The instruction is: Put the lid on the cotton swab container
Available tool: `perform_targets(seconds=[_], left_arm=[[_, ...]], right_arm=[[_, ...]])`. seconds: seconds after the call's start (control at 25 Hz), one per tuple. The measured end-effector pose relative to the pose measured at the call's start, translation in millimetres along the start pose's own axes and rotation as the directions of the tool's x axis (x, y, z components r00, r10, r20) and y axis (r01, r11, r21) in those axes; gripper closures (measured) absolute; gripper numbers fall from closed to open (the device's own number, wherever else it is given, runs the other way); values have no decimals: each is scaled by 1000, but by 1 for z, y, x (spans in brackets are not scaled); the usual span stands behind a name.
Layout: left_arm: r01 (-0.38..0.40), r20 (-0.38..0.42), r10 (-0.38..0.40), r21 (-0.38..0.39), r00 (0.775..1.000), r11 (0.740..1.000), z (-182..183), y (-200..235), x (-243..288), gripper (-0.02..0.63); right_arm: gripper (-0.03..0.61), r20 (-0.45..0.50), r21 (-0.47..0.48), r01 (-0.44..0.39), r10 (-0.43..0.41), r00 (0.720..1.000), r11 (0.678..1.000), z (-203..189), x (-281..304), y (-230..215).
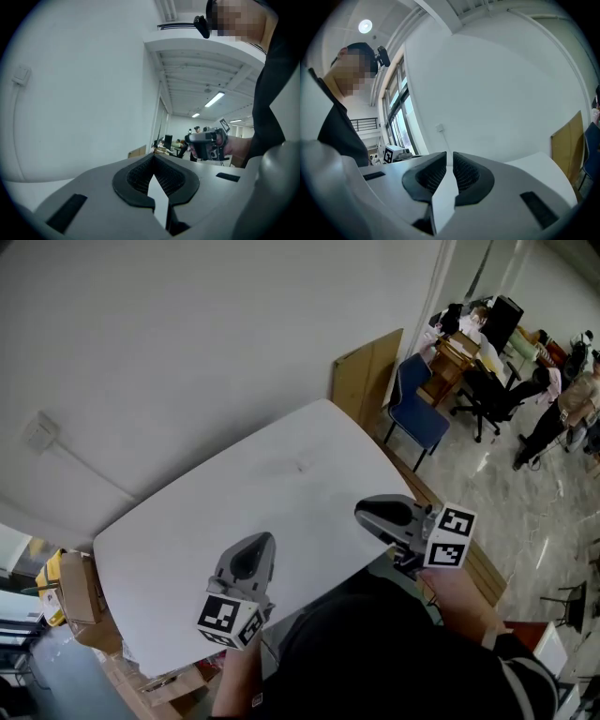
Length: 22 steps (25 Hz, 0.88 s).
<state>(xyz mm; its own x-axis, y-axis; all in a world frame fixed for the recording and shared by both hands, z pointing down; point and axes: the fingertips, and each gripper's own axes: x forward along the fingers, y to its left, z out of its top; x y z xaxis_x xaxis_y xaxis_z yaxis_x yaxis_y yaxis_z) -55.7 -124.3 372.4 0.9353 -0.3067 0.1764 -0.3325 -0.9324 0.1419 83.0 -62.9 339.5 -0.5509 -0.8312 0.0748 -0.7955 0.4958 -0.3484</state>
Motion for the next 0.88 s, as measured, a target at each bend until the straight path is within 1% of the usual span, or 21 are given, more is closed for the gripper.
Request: perform_targets(seconds=[0.2,0.4,0.52,0.64,0.88], left_arm=[[-52,-8,52,-43,999,998,-4,8,12,601],[-106,4,107,-104,994,989,2,14,46,601],[-121,-7,121,-89,993,989,9,11,75,601],[-142,-18,141,-80,990,987,13,0,103,601],[-216,-52,211,-104,976,971,11,-10,142,601]], right_arm=[[560,-52,25,-92,93,994,995,-2,24,-17],[561,-91,40,-154,157,983,987,8,29,-54],[561,-97,43,-175,179,979,984,15,24,-81],[560,-110,67,-189,195,975,980,13,9,-109],[560,-118,114,-245,258,959,963,15,-6,-156]])
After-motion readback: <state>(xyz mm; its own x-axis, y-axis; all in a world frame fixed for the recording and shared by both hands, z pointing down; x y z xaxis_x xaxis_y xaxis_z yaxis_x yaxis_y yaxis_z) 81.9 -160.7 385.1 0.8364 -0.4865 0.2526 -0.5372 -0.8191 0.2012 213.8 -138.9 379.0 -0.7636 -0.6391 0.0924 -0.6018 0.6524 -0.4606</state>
